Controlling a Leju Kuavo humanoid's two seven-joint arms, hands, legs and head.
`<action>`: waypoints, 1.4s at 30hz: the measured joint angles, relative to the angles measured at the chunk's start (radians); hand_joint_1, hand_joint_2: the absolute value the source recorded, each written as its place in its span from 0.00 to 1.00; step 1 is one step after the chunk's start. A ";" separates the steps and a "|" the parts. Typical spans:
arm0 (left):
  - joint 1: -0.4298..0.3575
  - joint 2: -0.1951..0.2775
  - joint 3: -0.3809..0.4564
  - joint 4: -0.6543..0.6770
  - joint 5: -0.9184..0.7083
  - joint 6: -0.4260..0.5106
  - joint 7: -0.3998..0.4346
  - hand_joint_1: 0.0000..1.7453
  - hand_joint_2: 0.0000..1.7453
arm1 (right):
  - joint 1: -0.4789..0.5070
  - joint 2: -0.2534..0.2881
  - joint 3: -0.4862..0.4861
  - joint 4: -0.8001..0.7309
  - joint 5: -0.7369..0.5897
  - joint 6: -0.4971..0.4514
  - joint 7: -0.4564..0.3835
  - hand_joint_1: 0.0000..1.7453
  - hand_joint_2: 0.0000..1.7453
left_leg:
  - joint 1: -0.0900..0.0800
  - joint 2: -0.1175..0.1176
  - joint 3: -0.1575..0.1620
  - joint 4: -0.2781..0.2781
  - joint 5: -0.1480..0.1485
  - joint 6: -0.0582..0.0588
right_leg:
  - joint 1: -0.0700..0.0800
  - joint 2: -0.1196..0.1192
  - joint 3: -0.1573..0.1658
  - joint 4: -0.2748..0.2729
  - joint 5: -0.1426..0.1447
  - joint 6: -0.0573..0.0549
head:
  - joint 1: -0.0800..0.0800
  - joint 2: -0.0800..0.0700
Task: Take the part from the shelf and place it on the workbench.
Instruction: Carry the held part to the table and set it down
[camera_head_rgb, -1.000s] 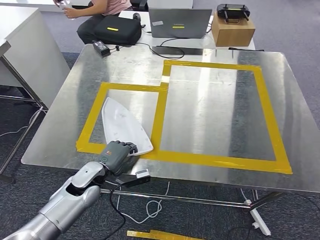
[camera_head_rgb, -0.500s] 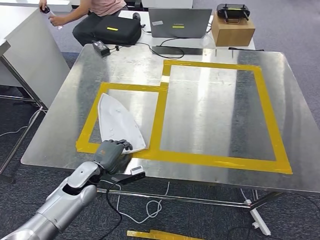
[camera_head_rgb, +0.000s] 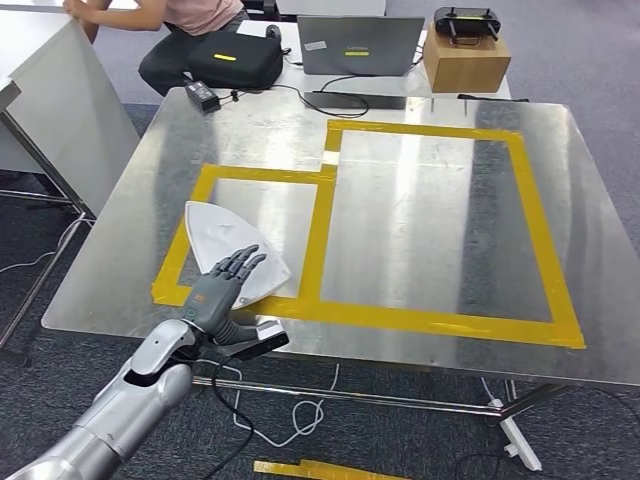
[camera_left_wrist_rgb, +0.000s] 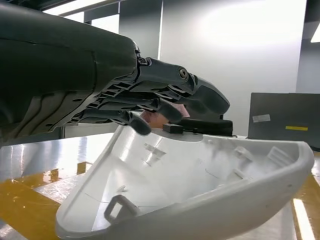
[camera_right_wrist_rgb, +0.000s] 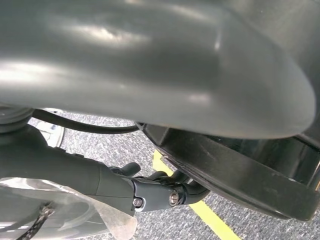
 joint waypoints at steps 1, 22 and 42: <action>0.000 -0.002 0.001 -0.001 0.002 0.005 -0.005 0.00 0.00 | 0.000 0.001 0.000 0.002 0.000 0.000 0.000 0.00 0.00 | 0.000 0.000 0.000 0.000 0.000 0.000 | 0.000 0.000 0.000 0.000 0.000 0.000 | 0.000 0.000; 0.043 -0.016 0.013 -0.103 0.105 0.111 -0.066 0.00 0.00 | 0.000 0.014 0.000 0.026 0.022 -0.001 0.009 0.00 0.00 | 0.000 0.000 0.000 0.000 0.000 0.000 | 0.000 0.000 0.000 0.000 0.000 0.000 | 0.000 0.000; 0.064 -0.003 0.013 -0.171 0.110 0.086 -0.035 0.00 0.00 | 0.000 0.014 0.000 0.025 0.051 -0.003 0.032 0.00 0.00 | -0.002 0.000 -0.001 0.003 -0.002 0.003 | -0.001 0.000 0.001 -0.001 0.000 0.001 | 0.000 0.000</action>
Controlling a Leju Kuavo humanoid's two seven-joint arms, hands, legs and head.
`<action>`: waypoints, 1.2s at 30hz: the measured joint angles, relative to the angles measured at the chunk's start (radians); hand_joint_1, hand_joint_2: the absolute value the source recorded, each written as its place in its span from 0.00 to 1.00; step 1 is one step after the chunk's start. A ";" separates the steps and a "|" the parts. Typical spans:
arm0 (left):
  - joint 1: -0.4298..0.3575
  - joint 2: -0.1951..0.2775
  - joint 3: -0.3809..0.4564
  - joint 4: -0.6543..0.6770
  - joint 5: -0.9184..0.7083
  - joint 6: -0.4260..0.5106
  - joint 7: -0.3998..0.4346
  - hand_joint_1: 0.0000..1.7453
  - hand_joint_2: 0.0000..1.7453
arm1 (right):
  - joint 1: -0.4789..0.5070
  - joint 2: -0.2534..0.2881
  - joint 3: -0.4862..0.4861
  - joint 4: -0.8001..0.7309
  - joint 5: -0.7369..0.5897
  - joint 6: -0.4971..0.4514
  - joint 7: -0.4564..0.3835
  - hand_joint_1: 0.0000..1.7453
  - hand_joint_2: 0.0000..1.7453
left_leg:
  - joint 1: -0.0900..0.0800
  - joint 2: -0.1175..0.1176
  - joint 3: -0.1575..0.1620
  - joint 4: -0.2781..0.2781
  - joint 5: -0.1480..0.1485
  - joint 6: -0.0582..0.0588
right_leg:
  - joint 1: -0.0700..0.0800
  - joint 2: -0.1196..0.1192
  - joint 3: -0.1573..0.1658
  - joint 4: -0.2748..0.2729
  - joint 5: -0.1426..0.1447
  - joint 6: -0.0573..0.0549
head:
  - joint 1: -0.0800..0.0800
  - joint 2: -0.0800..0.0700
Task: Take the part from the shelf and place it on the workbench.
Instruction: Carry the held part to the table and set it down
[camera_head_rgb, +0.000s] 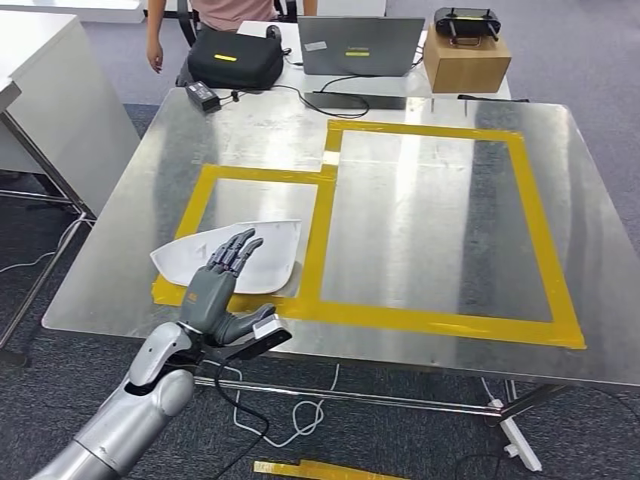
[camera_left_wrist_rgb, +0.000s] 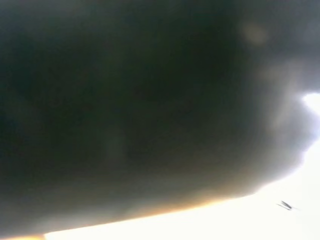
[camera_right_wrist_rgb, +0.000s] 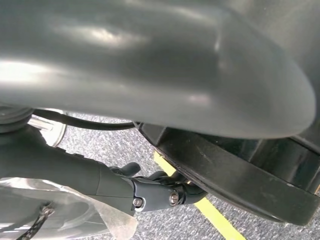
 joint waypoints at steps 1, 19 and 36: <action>0.001 0.001 0.000 -0.003 0.000 -0.002 0.002 0.00 0.00 | 0.000 0.000 0.000 0.000 0.002 0.000 0.002 0.00 0.00 | 0.000 0.000 0.000 0.001 -0.001 0.001 | 0.000 0.000 0.000 0.000 0.000 0.001 | 0.000 0.000; 0.015 0.015 0.003 -0.044 0.008 -0.031 0.020 0.00 0.00 | -0.001 -0.006 0.000 -0.011 0.003 -0.008 0.019 0.00 0.00 | 0.015 0.006 -0.015 -0.023 0.039 0.007 | -0.014 0.001 0.020 0.050 -0.039 0.054 | 0.008 0.000; 0.027 0.031 0.017 -0.076 0.012 -0.057 0.046 0.00 0.00 | -0.004 -0.009 0.000 -0.044 0.001 -0.025 0.027 0.00 0.00 | -0.020 0.019 0.095 -0.011 -0.062 0.031 | 0.018 -0.013 -0.054 -0.005 0.062 -0.019 | 0.003 0.000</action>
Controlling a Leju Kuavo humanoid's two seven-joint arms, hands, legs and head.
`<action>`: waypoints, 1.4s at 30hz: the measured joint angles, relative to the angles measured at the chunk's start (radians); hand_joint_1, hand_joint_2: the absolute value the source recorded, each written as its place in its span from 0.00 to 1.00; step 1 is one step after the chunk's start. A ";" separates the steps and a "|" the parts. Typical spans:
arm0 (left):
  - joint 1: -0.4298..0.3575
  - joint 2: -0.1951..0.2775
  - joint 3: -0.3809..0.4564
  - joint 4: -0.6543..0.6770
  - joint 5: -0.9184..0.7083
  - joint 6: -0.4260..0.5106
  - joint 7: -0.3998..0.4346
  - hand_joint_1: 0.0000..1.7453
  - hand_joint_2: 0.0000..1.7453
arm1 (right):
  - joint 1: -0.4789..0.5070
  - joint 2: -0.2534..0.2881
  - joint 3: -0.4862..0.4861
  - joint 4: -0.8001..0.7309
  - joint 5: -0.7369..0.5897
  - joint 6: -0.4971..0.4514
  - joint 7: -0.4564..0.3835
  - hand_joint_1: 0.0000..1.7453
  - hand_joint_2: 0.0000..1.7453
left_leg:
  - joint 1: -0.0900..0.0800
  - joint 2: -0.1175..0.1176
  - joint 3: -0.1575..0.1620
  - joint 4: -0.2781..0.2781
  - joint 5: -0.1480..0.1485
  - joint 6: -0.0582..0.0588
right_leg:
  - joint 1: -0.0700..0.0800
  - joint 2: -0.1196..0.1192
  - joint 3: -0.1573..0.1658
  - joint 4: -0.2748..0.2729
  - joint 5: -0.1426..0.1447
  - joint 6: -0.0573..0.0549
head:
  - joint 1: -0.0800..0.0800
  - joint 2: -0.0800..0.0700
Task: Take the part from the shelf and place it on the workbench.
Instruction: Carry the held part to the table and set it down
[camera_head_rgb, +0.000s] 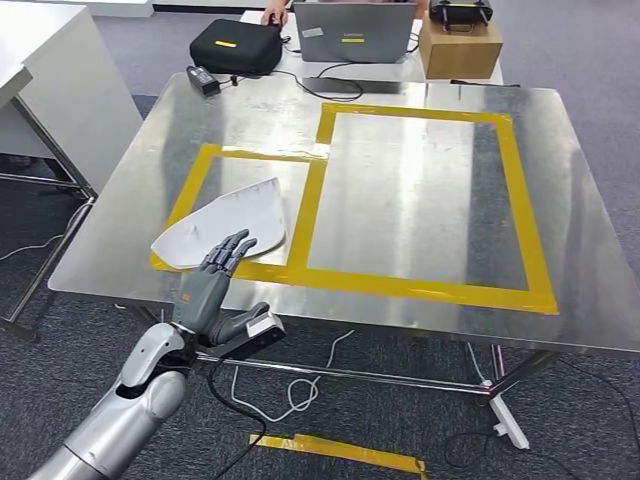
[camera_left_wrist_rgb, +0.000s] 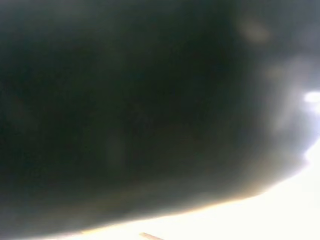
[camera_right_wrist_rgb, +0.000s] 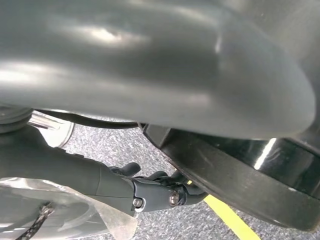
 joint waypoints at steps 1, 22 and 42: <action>0.001 0.004 0.003 -0.002 0.000 0.000 0.004 0.00 0.00 | 0.000 -0.001 0.000 -0.005 0.000 -0.006 0.003 0.00 0.00 | -0.003 0.001 0.010 -0.021 -0.001 0.003 | -0.001 -0.001 -0.002 -0.001 0.007 0.005 | -0.001 0.000; 0.233 0.167 0.169 -0.007 -0.028 0.056 0.019 0.00 0.00 | 0.060 -0.051 -0.048 -0.129 0.021 -0.078 0.059 0.00 0.00 | 0.028 0.009 -0.192 0.133 -0.003 -0.064 | -0.025 0.008 0.098 -0.020 -0.074 -0.001 | 0.004 0.000; 0.546 0.148 0.188 0.227 0.377 0.102 0.126 0.00 0.00 | 0.363 -0.047 -0.547 -0.331 0.383 -0.080 0.239 0.00 0.00 | 0.010 0.020 -0.068 -0.064 0.096 -0.003 | -0.014 0.000 -0.005 0.237 -0.133 0.039 | 0.005 0.000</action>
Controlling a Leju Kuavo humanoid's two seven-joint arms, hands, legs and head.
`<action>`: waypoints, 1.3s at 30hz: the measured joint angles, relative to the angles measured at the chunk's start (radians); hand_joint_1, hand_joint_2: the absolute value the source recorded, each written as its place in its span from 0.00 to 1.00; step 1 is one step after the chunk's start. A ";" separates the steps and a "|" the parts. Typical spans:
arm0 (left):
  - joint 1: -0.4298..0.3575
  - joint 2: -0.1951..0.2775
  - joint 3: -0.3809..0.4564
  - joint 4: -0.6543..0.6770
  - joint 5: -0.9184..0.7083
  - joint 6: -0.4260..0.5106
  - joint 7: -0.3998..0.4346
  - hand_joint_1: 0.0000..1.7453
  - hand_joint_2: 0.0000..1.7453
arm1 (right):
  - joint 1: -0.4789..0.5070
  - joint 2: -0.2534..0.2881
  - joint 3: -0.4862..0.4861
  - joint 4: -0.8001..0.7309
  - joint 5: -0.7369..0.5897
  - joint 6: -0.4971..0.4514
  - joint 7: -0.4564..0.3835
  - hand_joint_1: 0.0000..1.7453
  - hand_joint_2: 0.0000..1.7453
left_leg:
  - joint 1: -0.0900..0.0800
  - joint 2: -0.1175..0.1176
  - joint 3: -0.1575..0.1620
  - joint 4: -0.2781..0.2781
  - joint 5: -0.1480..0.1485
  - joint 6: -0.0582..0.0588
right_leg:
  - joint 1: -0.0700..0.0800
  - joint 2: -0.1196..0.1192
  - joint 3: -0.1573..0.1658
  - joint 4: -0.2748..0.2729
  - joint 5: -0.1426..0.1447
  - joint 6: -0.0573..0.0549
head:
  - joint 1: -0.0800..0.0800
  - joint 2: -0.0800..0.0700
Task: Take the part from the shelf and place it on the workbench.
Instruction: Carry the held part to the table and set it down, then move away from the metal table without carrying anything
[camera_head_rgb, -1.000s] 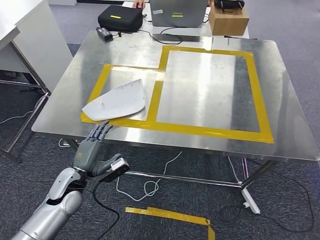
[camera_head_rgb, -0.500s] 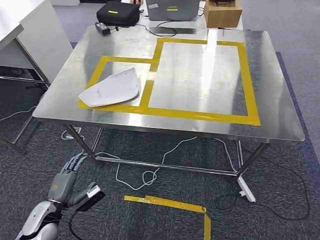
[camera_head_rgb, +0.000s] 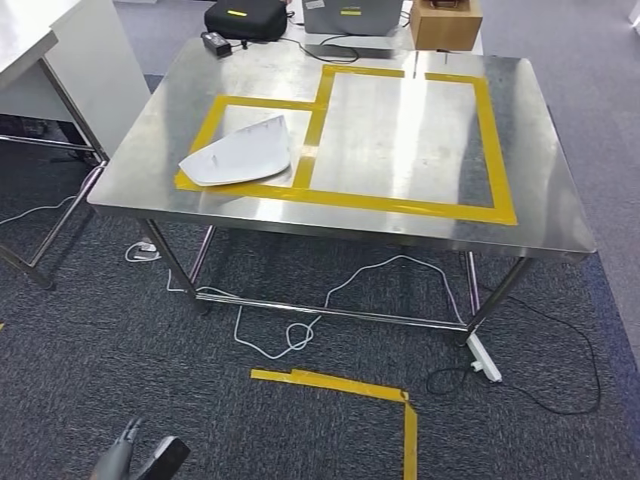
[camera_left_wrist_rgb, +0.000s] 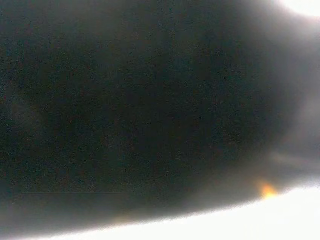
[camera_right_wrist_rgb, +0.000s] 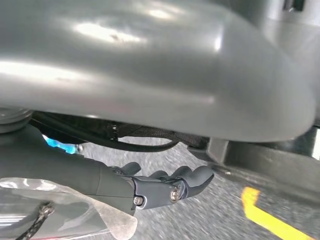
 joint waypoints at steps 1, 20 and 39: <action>0.006 -0.009 -0.004 0.016 0.007 0.000 0.001 0.00 0.00 | 0.008 0.001 -0.017 -0.008 0.001 0.000 0.001 0.00 0.00 | 0.000 -0.001 -0.015 0.005 0.011 -0.003 | -0.001 0.000 0.056 -0.068 0.023 0.000 | 0.000 0.000; 0.036 -0.105 -0.122 0.110 0.194 -0.029 0.157 0.00 0.00 | 0.072 0.042 -0.158 -0.044 -0.033 -0.001 -0.022 0.00 0.00 | 0.022 -0.014 0.164 -0.003 -0.113 -0.047 | 0.000 -0.015 0.049 -0.276 0.138 -0.022 | -0.004 0.000; 0.011 -0.095 -0.352 0.073 0.357 0.110 0.273 0.00 0.00 | 0.110 0.053 -0.235 -0.062 -0.008 -0.001 -0.007 0.00 0.00 | 0.002 -0.005 -0.037 0.050 -0.003 -0.035 | -0.001 -0.007 0.204 -0.338 0.044 -0.037 | 0.001 0.000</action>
